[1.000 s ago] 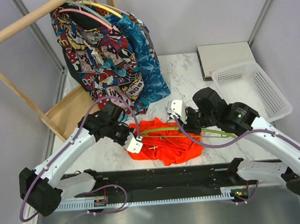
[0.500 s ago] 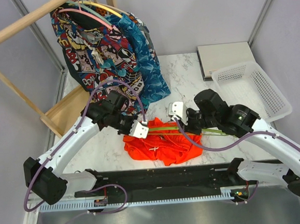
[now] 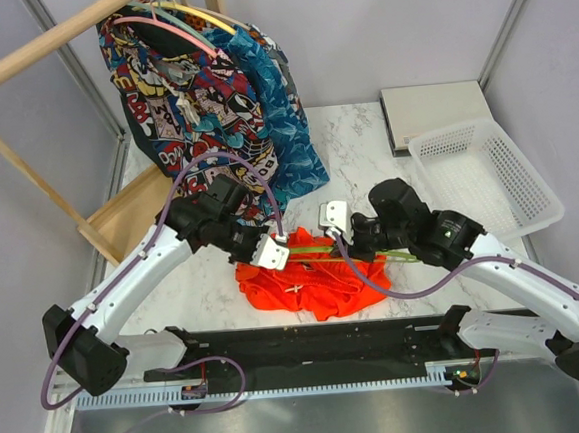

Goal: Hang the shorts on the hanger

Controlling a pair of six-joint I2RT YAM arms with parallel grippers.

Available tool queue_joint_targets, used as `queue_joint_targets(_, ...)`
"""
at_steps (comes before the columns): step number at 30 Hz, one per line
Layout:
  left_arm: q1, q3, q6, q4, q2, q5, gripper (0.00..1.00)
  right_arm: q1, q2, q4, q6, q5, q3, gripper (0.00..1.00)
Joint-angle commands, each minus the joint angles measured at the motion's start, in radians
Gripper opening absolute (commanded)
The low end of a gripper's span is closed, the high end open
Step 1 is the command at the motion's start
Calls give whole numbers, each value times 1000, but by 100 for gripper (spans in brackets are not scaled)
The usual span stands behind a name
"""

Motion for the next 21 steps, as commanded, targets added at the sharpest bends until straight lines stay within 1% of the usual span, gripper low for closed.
queue_joint_targets(1,-21,64,-30,7,-38,84,2,1,-28,197,3,-115,-33,0)
queue_joint_targets(4,-48,55,-6,11,-67,91,2,1,-20,238,20,-96,-69,0)
queue_joint_targets(6,-71,37,13,10,-84,76,2,-1,-14,213,0,-116,-73,0)
queue_joint_targets(7,-73,26,40,13,-104,67,2,-5,-23,193,-23,-136,-75,0)
queue_joint_targets(8,-72,15,52,11,-117,56,2,-15,-36,170,-83,-174,-81,0)
queue_joint_targets(9,-71,6,62,11,-124,29,2,-22,-74,140,-104,-187,-87,0)
queue_joint_targets(11,-73,-28,98,8,-155,16,2,-44,-108,106,-175,-220,-108,0)
queue_joint_targets(13,-73,-56,115,28,-173,30,2,-45,-134,101,-180,-248,-116,0)
queue_joint_targets(15,-76,-60,118,50,-178,61,2,-44,-111,148,-143,-295,-115,0)
queue_joint_targets(19,-93,-51,108,74,-161,61,2,-44,-31,188,-121,-377,-87,0)
queue_joint_targets(21,-94,-47,86,93,-155,61,3,-44,-1,201,-117,-385,-89,0)
